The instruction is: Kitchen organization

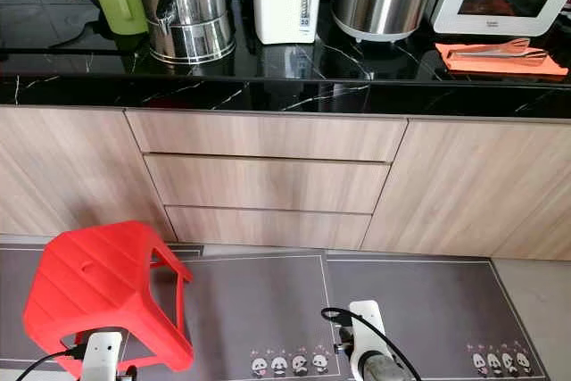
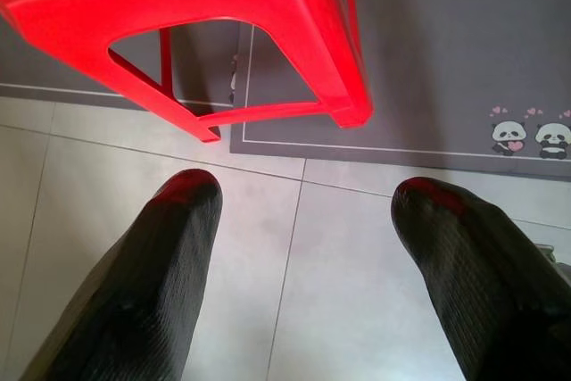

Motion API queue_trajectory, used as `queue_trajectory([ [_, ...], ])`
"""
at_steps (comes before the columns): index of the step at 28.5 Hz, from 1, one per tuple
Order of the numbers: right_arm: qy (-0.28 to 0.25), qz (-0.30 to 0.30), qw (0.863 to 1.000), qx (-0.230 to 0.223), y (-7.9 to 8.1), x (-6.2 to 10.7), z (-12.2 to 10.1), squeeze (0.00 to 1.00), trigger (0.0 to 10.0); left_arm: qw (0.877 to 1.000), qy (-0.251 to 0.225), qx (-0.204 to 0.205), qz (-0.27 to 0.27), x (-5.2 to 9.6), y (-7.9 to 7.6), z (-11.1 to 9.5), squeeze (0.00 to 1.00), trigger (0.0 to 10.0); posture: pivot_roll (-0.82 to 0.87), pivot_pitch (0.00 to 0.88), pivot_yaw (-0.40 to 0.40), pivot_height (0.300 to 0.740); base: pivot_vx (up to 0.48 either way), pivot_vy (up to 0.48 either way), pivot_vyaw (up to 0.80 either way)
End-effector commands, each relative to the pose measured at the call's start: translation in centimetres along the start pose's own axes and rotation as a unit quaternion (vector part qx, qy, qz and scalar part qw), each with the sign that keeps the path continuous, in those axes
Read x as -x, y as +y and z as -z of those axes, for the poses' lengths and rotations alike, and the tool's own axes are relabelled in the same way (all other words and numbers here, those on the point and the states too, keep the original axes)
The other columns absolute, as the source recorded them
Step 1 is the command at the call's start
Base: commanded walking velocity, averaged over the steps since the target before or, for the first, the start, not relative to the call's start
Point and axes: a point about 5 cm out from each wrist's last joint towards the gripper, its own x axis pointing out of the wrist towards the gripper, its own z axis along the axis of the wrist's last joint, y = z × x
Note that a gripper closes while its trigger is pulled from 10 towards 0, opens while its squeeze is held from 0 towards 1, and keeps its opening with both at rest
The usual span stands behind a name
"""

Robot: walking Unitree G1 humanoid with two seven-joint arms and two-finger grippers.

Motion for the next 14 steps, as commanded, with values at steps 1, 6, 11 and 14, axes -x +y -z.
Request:
queue_trajectory([
  [1, 0.002, -0.001, 1.0, -0.003, 0.09, -0.01, 0.03, 0.0, 10.0, 1.0, 0.004, -0.002, -0.004, -0.02, 0.22, 0.05, 0.0, 10.0, 0.03, 0.0, 0.006, 0.74, 0.0, 0.0, 0.0],
  [6, 0.004, -0.002, 1.0, 0.0, 0.06, -0.04, -0.06, 0.0, 10.0, 1.0, 0.003, 0.003, -0.004, -0.01, 0.08, 0.04, 0.0, 10.0, 0.03, 0.0, 0.002, 0.74, 0.0, 0.0, 0.0],
  [11, 0.004, -0.002, 1.0, 0.0, 0.06, -0.04, -0.06, 0.0, 10.0, 1.0, 0.003, 0.003, -0.004, -0.01, 0.08, 0.04, 0.0, 10.0, 0.03, 0.0, 0.002, 0.74, 0.0, 0.0, 0.0],
  [14, 0.004, -0.002, 1.0, 0.0, 0.06, -0.04, -0.06, 0.0, 10.0, 1.0, 0.003, 0.003, -0.004, -0.01, 0.08, 0.04, 0.0, 10.0, 0.03, 0.0, 0.002, 0.74, 0.0, 0.0, 0.0],
])
